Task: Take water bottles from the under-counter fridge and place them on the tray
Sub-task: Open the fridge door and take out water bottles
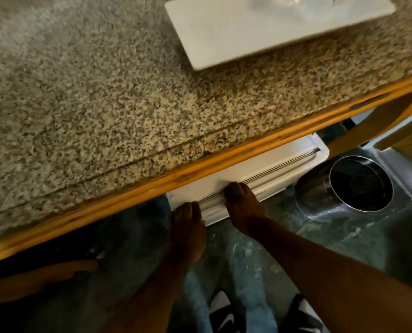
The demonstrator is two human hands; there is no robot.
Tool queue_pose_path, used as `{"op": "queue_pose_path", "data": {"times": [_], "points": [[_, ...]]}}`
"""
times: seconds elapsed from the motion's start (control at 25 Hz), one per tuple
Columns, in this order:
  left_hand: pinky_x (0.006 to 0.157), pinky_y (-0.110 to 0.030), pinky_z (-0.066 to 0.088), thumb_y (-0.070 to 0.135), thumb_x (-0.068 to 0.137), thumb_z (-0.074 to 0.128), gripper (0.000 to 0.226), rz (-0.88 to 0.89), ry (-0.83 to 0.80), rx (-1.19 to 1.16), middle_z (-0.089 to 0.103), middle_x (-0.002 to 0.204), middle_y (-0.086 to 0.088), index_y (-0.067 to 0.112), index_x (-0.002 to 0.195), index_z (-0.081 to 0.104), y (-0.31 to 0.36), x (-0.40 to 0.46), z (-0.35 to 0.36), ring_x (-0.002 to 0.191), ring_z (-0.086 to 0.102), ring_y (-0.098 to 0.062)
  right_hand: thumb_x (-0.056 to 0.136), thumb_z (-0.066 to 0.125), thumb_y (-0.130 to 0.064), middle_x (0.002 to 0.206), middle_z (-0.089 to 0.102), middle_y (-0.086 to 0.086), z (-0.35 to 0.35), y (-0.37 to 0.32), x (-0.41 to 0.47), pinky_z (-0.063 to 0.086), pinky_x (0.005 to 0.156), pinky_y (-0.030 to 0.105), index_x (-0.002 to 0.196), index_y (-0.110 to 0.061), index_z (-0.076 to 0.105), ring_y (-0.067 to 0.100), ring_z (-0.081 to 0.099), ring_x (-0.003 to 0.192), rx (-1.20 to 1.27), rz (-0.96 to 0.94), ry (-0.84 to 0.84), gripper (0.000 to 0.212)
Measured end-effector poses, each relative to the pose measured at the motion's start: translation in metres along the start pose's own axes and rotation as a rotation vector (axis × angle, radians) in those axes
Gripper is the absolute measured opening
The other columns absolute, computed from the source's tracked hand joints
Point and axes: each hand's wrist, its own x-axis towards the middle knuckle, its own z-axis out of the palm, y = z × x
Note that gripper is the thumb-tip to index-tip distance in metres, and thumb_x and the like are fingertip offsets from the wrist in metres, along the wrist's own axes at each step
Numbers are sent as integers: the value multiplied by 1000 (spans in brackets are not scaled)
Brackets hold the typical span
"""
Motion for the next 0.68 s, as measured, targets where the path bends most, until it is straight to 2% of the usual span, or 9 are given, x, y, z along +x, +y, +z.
{"op": "queue_pose_path", "data": {"times": [0.08, 0.16, 0.4, 0.52, 0.6, 0.68], "points": [[107, -52, 38, 34, 92, 48, 62, 9, 21, -2, 44, 140, -18, 7, 145, 32, 1, 0, 3, 129, 40, -39, 95, 49, -19, 118, 56, 16, 1, -2, -3, 49, 90, 40, 117, -7, 57, 31, 53, 106, -99, -64, 0, 27], [103, -52, 41, 33, 89, 49, 60, 12, 65, 0, 48, 134, -16, 6, 142, 36, 1, 1, 4, 124, 43, -38, 88, 56, -15, 112, 59, 21, 1, 0, -4, 53, 85, 46, 111, -1, 60, 39, 56, 99, -215, -167, 7, 27], [104, -50, 41, 29, 91, 45, 58, 19, 54, -19, 46, 137, -15, 7, 143, 34, 3, -4, 0, 126, 40, -35, 88, 57, -17, 115, 59, 20, -2, -3, -5, 53, 86, 46, 112, -1, 61, 39, 56, 101, -221, -135, 7, 28], [100, -47, 45, 30, 88, 54, 58, 67, 55, -40, 50, 135, -16, 8, 140, 41, 4, -19, 1, 122, 46, -33, 83, 61, -12, 116, 60, 25, -7, 0, -20, 53, 88, 49, 110, 4, 63, 44, 57, 103, -247, -167, -21, 31], [98, -45, 46, 35, 91, 51, 53, 111, 31, -83, 52, 132, -14, 10, 138, 45, 7, -36, 5, 120, 48, -30, 83, 60, -14, 114, 61, 25, -11, 3, -35, 51, 90, 49, 108, 4, 64, 44, 57, 103, -294, -183, -44, 31], [88, -43, 52, 32, 90, 57, 44, 176, 23, -139, 61, 120, -14, 11, 129, 56, 9, -54, 6, 109, 57, -29, 87, 55, -20, 106, 63, 19, -17, 3, -50, 50, 90, 47, 102, -2, 68, 39, 58, 100, -286, -163, -26, 27]]}}
